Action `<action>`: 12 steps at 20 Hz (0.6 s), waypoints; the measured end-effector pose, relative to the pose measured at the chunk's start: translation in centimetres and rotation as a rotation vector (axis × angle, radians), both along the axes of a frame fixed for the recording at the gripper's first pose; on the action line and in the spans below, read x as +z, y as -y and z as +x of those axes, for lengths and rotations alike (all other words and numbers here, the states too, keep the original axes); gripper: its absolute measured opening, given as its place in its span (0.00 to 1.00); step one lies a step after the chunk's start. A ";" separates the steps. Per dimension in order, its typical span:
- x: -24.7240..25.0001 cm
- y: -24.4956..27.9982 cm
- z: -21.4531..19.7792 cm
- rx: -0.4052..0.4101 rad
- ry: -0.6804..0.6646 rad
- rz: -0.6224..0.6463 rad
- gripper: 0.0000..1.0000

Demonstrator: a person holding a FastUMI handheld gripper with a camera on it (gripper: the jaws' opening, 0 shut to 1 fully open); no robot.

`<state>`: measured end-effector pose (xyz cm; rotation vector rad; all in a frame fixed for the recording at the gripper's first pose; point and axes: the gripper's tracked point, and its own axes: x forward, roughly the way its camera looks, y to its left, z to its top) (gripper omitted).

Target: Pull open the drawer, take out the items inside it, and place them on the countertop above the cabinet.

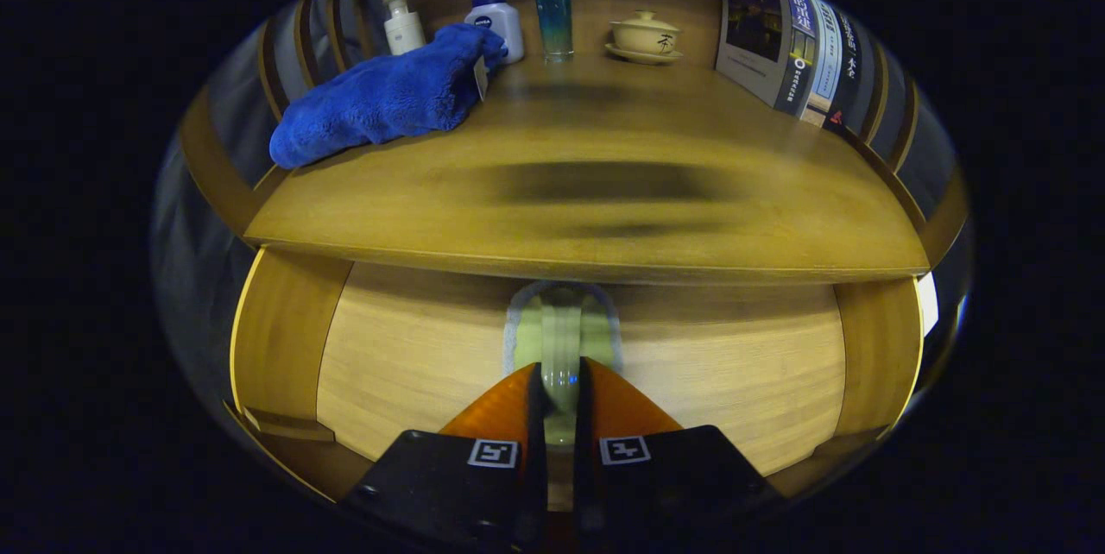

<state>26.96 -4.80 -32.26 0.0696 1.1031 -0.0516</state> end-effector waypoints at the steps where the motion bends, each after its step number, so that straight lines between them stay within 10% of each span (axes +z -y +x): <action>1: 0.1 0.0 -0.2 -0.004 -0.001 0.007 0.21; 12: 5.9 0.1 -3.5 0.016 0.096 0.000 0.21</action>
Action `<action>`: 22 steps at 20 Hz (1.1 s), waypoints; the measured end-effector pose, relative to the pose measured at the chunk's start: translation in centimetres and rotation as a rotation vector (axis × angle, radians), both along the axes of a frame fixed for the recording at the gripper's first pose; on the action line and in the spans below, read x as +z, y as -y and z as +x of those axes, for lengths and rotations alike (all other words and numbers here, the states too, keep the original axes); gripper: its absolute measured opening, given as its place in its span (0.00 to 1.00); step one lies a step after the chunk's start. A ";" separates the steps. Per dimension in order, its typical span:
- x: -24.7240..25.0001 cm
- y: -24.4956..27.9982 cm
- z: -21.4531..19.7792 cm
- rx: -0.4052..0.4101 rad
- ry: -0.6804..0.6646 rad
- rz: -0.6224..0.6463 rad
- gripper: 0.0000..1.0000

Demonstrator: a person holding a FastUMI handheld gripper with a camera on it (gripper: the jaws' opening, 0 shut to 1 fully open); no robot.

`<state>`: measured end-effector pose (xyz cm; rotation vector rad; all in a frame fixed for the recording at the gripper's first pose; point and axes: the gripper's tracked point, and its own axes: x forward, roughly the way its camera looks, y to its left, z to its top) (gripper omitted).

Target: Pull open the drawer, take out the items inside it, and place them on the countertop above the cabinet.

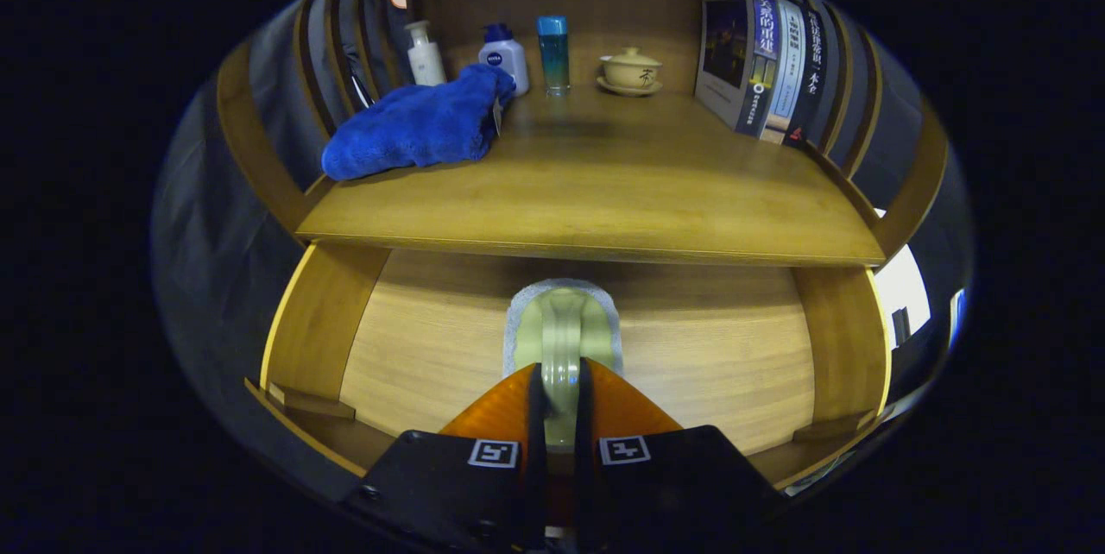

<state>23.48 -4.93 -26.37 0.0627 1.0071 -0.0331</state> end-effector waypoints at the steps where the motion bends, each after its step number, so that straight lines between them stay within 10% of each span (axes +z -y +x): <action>1: 0.5 0.0 -0.2 0.003 0.010 -0.003 0.21; 7: 5.5 0.6 -0.7 0.009 0.090 -0.006 0.21; 22: 9.1 3.3 13.3 -0.086 0.139 -0.040 0.21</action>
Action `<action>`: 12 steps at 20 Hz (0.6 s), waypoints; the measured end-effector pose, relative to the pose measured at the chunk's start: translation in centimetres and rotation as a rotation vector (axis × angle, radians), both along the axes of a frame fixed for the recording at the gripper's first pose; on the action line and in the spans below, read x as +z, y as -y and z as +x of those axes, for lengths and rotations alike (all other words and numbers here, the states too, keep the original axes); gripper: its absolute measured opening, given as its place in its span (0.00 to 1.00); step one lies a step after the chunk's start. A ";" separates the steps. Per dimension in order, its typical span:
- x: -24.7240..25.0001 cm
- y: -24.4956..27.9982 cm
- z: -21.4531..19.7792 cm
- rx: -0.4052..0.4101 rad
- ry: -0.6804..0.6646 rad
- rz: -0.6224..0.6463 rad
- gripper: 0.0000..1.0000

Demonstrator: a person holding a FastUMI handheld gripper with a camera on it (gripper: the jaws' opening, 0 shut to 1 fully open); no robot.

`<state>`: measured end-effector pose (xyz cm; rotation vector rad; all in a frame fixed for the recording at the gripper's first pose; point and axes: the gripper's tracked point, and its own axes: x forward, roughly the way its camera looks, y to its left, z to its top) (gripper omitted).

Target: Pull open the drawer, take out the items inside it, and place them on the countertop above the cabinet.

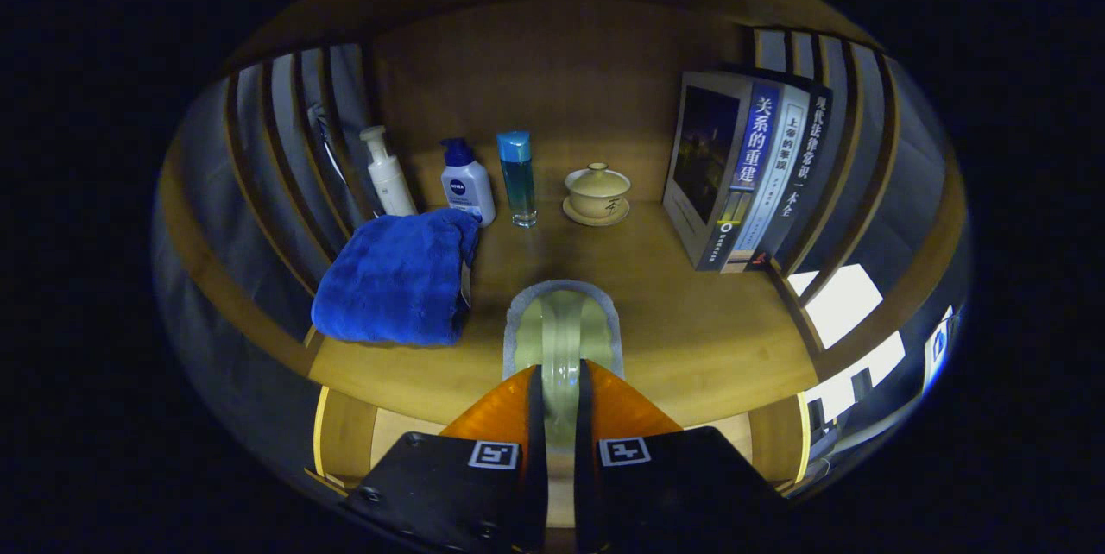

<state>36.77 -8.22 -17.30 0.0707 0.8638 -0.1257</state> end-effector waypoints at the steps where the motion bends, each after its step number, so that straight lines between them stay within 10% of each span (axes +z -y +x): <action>1: -0.3 0.2 1.0 -0.005 -0.004 -0.002 0.21; 12: -3.0 0.9 4.0 -0.015 -0.038 -0.016 0.23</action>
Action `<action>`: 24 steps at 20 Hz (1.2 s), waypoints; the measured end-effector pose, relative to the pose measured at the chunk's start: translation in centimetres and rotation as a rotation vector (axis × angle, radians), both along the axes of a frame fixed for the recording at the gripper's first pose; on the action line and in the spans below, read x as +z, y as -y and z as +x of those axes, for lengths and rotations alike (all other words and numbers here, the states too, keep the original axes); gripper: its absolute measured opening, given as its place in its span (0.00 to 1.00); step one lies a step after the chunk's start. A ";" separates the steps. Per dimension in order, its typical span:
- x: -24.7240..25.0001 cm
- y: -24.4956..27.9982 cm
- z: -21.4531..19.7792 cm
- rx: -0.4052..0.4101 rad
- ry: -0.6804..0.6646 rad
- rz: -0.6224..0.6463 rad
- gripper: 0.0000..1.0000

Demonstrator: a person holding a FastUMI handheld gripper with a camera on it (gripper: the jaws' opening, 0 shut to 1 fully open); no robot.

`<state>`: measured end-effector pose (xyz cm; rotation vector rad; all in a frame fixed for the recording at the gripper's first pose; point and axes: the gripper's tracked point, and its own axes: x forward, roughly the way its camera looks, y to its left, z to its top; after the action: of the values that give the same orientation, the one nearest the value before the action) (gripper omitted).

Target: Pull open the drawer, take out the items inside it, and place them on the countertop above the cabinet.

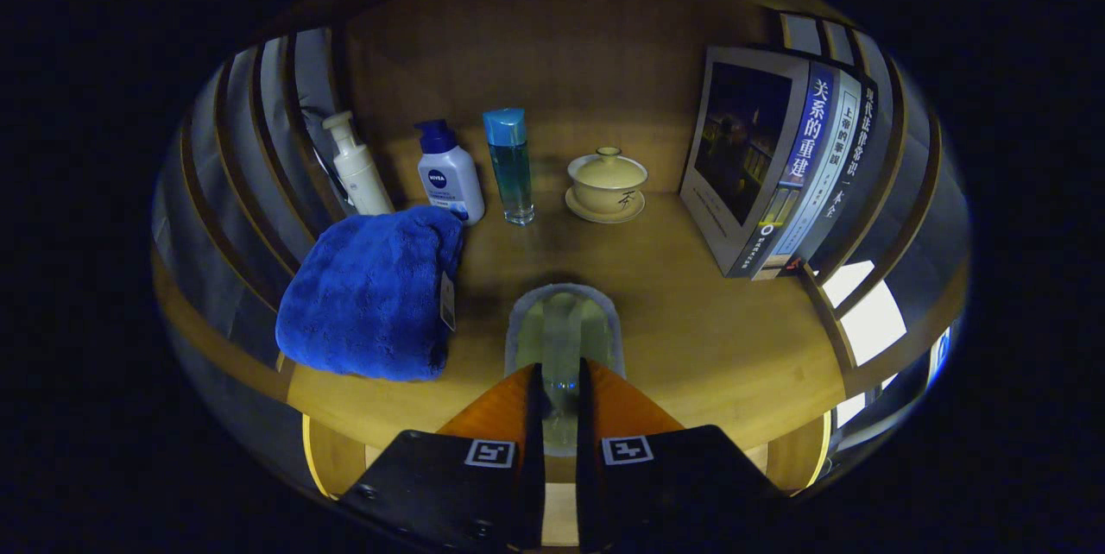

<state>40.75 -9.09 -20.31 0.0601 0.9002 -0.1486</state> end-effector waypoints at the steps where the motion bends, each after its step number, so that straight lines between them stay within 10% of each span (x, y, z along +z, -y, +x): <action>1: -0.3 0.2 -0.1 -0.002 0.000 -0.006 0.29; 11: 2.4 -0.6 -2.0 0.041 0.068 0.014 1.00; 24: 10.5 2.7 -15.1 0.106 0.323 -0.070 0.99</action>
<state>25.64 -11.79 -9.80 -0.0283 0.5742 -0.0684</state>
